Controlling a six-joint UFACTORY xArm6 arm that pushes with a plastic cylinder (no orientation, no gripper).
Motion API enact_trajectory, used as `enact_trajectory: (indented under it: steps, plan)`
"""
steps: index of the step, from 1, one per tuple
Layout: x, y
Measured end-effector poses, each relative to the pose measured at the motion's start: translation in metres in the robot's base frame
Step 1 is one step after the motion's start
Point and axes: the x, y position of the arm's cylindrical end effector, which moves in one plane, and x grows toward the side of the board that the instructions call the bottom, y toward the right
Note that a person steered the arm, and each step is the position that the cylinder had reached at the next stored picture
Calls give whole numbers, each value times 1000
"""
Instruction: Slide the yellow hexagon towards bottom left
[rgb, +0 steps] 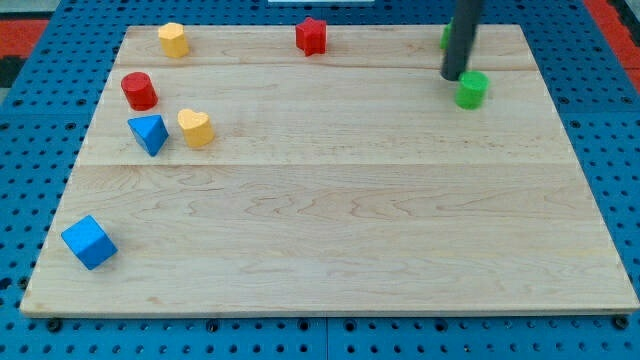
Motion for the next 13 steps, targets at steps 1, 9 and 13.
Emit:
enact_trajectory:
  steps: [1,9,13]
  plan:
    - [15,34]
    - [46,-119]
    - [61,-342]
